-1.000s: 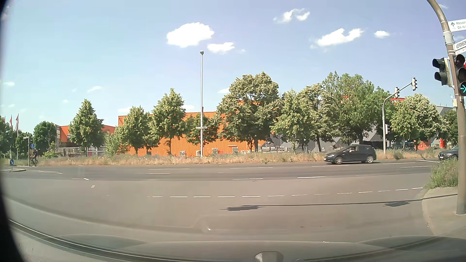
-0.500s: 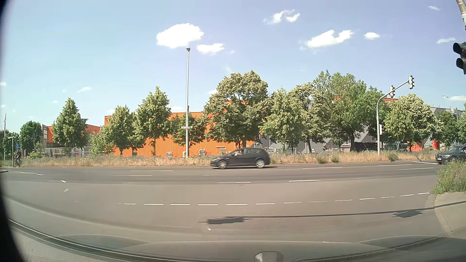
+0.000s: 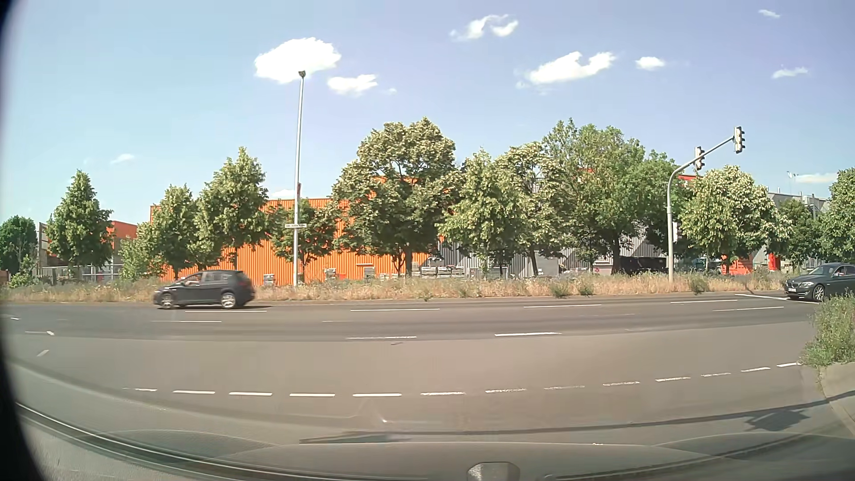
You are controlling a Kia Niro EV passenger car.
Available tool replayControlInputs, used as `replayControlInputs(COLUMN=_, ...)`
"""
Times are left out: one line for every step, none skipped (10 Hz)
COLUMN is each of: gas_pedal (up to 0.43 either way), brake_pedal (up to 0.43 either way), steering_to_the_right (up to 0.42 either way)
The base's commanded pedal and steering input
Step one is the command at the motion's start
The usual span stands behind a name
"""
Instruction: Follow the waypoints while adhering to traffic rules and regulations
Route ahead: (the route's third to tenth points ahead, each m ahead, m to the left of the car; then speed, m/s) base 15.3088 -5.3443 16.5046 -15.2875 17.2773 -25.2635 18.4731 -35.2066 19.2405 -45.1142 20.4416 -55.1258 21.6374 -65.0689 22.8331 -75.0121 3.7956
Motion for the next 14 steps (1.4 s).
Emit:
replayControlInputs(gas_pedal=0.28, brake_pedal=0.03, steering_to_the_right=0.222)
replayControlInputs(gas_pedal=0.28, brake_pedal=0.03, steering_to_the_right=0.232)
replayControlInputs(gas_pedal=0.28, brake_pedal=0.03, steering_to_the_right=0.248)
replayControlInputs(gas_pedal=0.28, brake_pedal=0.03, steering_to_the_right=0.259)
replayControlInputs(gas_pedal=0.28, brake_pedal=0.03, steering_to_the_right=0.27)
replayControlInputs(gas_pedal=0.28, brake_pedal=0.03, steering_to_the_right=0.278)
replayControlInputs(gas_pedal=0.28, brake_pedal=0.03, steering_to_the_right=0.286)
replayControlInputs(gas_pedal=0.28, brake_pedal=0.03, steering_to_the_right=0.293)
replayControlInputs(gas_pedal=0.28, brake_pedal=0.03, steering_to_the_right=0.299)
replayControlInputs(gas_pedal=0.28, brake_pedal=0.03, steering_to_the_right=0.306)
replayControlInputs(gas_pedal=0.28, brake_pedal=0.03, steering_to_the_right=0.31)
replayControlInputs(gas_pedal=0.28, brake_pedal=0.03, steering_to_the_right=0.312)
replayControlInputs(gas_pedal=0.28, brake_pedal=0.03, steering_to_the_right=0.316)
replayControlInputs(gas_pedal=0.28, brake_pedal=0.03, steering_to_the_right=0.321)
